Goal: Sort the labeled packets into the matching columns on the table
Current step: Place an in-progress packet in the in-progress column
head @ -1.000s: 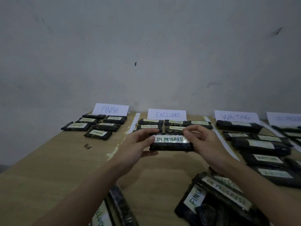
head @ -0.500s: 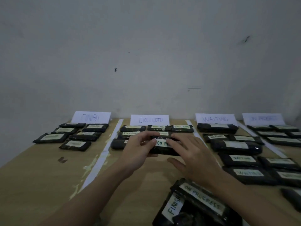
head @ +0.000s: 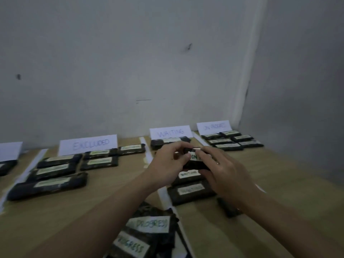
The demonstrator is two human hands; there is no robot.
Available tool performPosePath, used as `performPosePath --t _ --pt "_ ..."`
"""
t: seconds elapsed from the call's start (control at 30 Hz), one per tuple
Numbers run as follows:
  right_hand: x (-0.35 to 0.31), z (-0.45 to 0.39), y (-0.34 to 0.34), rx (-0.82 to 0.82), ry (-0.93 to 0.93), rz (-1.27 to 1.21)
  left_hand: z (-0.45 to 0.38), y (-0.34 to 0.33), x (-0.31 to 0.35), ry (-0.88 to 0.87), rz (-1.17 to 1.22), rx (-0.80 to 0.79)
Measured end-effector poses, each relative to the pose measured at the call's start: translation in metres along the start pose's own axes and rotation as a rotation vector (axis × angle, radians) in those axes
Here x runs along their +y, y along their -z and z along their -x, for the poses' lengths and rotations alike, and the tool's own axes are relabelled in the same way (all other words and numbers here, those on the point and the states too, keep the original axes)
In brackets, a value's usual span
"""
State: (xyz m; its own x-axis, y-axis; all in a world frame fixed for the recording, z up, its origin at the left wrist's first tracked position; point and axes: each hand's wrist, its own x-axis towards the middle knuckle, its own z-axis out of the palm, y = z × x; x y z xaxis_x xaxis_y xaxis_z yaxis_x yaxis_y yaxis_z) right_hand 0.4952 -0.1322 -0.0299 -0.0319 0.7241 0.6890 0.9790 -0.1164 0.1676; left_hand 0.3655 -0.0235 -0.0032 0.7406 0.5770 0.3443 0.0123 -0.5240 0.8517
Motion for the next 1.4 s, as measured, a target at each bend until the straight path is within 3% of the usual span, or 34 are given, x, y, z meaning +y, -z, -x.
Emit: performPosePath --t 0.33,0.47,0.87,0.97,1.1,1.23,1.4 --pt "0.157 0.027 -0.043 -0.267 -0.25 -0.094 -0.069 -0.083 -0.013 -0.245 -0.98 -0.419" --pt "0.204 0.01 -0.078 -0.499 -0.309 -0.11 -0.084 -0.093 -0.023 -0.273 -1.034 -0.489" --pt "0.232 -0.009 -0.137 -0.736 -0.348 -0.157 -0.12 -0.106 -0.043 -0.226 -1.019 -0.522" --pt "0.222 -0.007 -0.13 -0.693 -0.332 -0.11 -0.116 -0.102 -0.04 -0.235 -1.011 -0.525" --pt "0.19 -0.012 -0.112 -0.484 -0.223 -0.149 -0.099 -0.081 -0.035 -0.239 -1.032 -0.511" --pt "0.133 -0.025 -0.085 -0.342 -0.044 -0.238 -0.069 -0.04 -0.039 -0.202 -1.113 -0.483" --pt "0.052 -0.04 -0.058 -0.28 0.105 -0.282 -0.01 0.027 -0.035 -0.094 -1.16 -0.418"
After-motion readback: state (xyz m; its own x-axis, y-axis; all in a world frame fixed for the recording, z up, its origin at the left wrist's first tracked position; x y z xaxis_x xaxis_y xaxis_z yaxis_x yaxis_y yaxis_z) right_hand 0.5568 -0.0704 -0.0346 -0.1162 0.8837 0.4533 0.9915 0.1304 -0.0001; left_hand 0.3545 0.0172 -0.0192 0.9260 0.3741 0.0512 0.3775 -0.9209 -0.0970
